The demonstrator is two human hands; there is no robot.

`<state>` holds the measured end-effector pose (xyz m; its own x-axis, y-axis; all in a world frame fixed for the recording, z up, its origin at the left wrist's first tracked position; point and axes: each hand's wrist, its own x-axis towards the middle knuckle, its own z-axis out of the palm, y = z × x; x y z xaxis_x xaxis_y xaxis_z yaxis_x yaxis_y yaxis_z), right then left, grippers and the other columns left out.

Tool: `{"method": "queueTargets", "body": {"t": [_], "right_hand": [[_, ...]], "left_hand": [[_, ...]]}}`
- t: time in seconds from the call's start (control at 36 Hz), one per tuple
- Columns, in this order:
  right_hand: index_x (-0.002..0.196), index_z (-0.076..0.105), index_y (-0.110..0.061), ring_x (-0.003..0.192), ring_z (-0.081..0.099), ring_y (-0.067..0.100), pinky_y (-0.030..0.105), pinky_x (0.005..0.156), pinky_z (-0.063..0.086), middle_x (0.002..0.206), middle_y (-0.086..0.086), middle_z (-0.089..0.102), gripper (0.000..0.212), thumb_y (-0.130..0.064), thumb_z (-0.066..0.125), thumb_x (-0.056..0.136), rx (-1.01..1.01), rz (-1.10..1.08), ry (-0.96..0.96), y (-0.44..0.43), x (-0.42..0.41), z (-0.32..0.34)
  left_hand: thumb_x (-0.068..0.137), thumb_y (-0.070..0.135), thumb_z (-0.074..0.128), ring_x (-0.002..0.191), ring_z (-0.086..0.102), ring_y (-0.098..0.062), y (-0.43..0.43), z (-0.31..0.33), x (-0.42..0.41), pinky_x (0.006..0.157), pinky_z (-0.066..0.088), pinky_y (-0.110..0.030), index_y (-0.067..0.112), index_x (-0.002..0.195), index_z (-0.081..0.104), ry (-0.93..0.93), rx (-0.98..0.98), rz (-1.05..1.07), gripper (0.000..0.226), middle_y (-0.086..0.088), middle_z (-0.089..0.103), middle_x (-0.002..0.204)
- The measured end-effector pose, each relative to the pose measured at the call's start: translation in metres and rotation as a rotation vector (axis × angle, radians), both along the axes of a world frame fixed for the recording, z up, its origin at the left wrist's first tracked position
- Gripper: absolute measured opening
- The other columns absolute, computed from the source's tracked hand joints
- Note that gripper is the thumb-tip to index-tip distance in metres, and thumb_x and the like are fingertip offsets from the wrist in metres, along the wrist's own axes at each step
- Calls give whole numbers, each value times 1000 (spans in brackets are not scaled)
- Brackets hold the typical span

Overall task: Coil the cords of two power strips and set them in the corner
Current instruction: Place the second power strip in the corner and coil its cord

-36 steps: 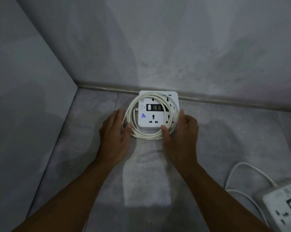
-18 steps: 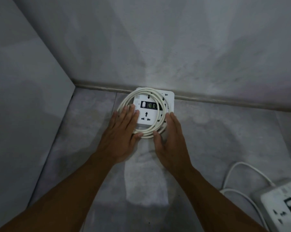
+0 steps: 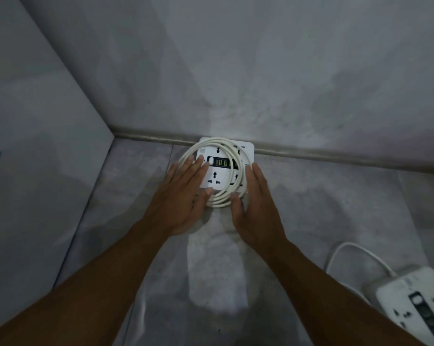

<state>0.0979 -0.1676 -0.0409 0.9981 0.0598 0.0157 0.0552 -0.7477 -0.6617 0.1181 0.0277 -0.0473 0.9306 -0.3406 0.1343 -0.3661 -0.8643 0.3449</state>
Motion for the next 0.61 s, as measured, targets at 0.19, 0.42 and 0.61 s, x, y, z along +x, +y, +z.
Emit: {"method": "queueTargets", "body": {"t": [0.19, 0.42, 0.61], "right_hand": [[155, 30, 0, 153, 26, 28, 46, 122, 29, 163, 18, 31, 62, -27, 42, 101, -109, 127, -98, -14, 15, 56], [161, 17, -11, 156, 14, 20, 32, 126, 8, 169, 7, 16, 65, -23, 46, 104, -374, 214, -157, -75, 38, 181], [160, 20, -11, 156, 16, 20, 32, 125, 13, 169, 7, 18, 63, -24, 45, 104, -427, 127, -254, -156, 24, 249]], "left_hand": [[101, 43, 28, 148, 25, -22, -21, 60, 20, 121, 13, -41, 9, 148, 41, 7, 2, -11, 59, -9, 36, 157], [102, 42, 23, 151, 17, -20, -67, 186, 44, 121, 9, -36, 11, 154, 30, -60, 73, -127, 61, -6, 27, 161], [105, 39, 27, 150, 19, -20, -137, 246, 33, 121, 13, -37, 13, 154, 29, -64, 61, -195, 56, -6, 30, 161]]}}
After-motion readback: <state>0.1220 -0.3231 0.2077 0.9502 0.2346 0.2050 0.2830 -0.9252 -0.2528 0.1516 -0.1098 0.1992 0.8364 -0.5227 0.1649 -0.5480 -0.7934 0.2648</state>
